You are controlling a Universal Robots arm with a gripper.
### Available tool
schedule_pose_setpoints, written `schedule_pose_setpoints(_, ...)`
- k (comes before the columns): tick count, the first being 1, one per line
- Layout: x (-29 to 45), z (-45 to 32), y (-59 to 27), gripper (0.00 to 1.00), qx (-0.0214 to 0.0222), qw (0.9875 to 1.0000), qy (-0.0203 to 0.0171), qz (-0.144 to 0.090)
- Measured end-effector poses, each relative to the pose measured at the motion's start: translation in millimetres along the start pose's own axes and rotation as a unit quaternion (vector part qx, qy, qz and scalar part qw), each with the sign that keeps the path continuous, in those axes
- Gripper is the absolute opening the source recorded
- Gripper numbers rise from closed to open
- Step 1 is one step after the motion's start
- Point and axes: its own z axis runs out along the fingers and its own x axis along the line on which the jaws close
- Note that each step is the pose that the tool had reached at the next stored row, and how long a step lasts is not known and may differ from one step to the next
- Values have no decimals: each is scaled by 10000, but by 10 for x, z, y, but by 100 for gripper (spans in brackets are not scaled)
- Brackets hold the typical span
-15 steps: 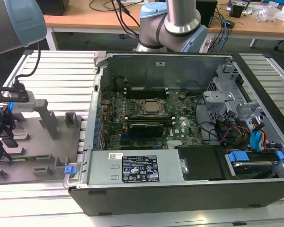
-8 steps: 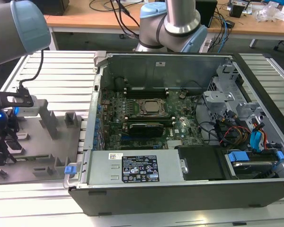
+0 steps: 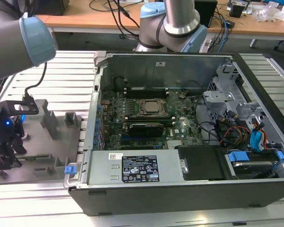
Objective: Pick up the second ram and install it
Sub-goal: 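Pick up the second ram and move it above second insertion slot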
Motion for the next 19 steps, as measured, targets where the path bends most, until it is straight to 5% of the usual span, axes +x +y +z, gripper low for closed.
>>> schedule_pose_setpoints(3, -32, 74, -2, 42, 0, 10000, 0, -5)
schedule_pose_setpoints(8, -56, 79, -2, 42, 0, 10000, 0, -8)
schedule_pose_setpoints(9, -56, 80, -2, 27, 0, 10000, 0, -8)
schedule_pose_setpoints(11, -56, 80, -2, 16, 0, 10000, 0, -8)
schedule_pose_setpoints(19, -56, 82, -3, 14, -1, 10000, 0, -8)
